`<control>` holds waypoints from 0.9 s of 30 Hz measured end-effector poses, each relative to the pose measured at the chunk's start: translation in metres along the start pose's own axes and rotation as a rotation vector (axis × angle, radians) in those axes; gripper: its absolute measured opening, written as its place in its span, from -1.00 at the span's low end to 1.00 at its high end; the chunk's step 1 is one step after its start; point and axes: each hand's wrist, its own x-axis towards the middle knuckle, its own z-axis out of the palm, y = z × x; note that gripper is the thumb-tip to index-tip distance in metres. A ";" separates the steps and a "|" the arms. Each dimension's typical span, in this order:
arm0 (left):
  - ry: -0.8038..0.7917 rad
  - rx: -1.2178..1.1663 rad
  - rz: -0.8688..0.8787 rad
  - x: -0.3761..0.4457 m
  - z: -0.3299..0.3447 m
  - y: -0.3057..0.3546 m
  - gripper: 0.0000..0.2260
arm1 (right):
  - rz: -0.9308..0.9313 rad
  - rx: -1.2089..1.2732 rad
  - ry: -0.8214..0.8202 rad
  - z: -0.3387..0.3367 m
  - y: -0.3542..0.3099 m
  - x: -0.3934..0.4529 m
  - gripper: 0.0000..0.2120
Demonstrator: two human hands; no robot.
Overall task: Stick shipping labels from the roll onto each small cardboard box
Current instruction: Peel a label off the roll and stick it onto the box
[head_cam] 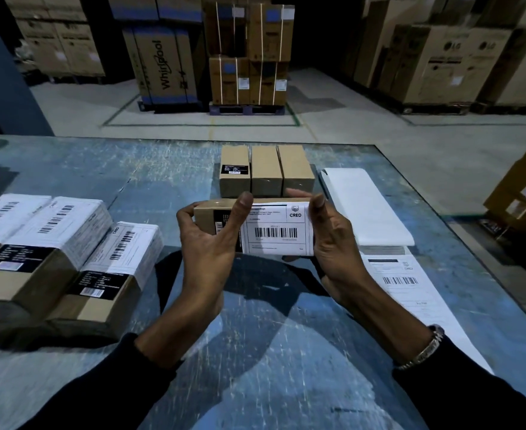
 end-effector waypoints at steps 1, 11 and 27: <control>-0.002 0.002 0.003 0.001 -0.001 -0.001 -0.33 | 0.000 -0.002 0.008 0.000 -0.001 0.000 -0.34; -0.165 0.301 -0.048 0.015 -0.010 -0.019 -0.33 | 0.275 0.162 0.061 -0.004 -0.012 0.002 -0.60; -0.410 0.949 0.711 -0.009 -0.009 -0.011 -0.25 | 0.578 0.357 0.033 -0.042 0.000 0.024 -0.51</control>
